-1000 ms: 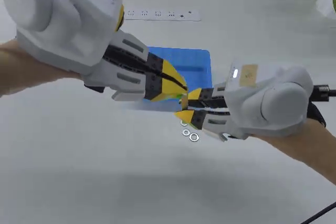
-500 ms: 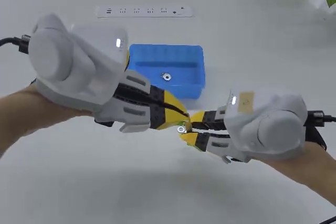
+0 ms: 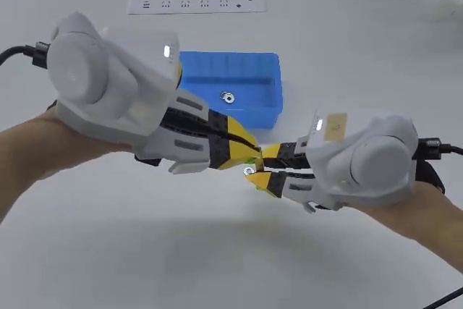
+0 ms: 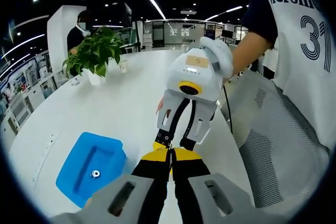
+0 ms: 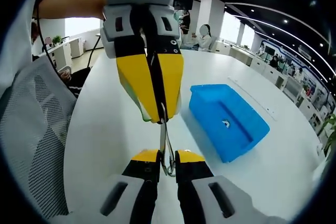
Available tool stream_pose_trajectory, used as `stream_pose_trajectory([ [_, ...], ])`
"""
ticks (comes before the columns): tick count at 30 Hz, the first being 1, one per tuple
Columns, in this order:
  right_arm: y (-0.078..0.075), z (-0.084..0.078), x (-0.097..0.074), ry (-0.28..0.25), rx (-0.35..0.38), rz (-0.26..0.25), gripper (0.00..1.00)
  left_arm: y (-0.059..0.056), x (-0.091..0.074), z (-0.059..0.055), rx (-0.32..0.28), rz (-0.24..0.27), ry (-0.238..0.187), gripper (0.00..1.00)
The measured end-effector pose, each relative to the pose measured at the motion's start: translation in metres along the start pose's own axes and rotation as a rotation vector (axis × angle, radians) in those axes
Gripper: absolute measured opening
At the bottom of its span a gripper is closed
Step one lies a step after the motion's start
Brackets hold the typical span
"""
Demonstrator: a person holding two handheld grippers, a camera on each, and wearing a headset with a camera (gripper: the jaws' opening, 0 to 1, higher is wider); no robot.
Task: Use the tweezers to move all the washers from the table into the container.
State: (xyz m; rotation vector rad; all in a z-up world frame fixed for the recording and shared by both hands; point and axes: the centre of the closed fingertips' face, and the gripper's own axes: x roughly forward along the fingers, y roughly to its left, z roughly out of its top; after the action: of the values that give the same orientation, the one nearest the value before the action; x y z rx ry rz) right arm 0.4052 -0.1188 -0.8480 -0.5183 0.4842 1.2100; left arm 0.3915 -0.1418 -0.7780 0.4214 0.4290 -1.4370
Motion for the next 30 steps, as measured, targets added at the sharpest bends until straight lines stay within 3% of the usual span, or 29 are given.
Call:
stream_pose_trajectory([
  [15,0.0001,-0.0009,0.0010,-0.003,0.019,0.002,0.11,0.0016,0.0021,0.0007,0.005,0.021,0.000,0.05],
  [30,0.0026,-0.0002,0.0017,-0.011,0.025,0.009,0.11,-0.0017,0.0055,0.0049,0.019,0.006,-0.015,0.05],
])
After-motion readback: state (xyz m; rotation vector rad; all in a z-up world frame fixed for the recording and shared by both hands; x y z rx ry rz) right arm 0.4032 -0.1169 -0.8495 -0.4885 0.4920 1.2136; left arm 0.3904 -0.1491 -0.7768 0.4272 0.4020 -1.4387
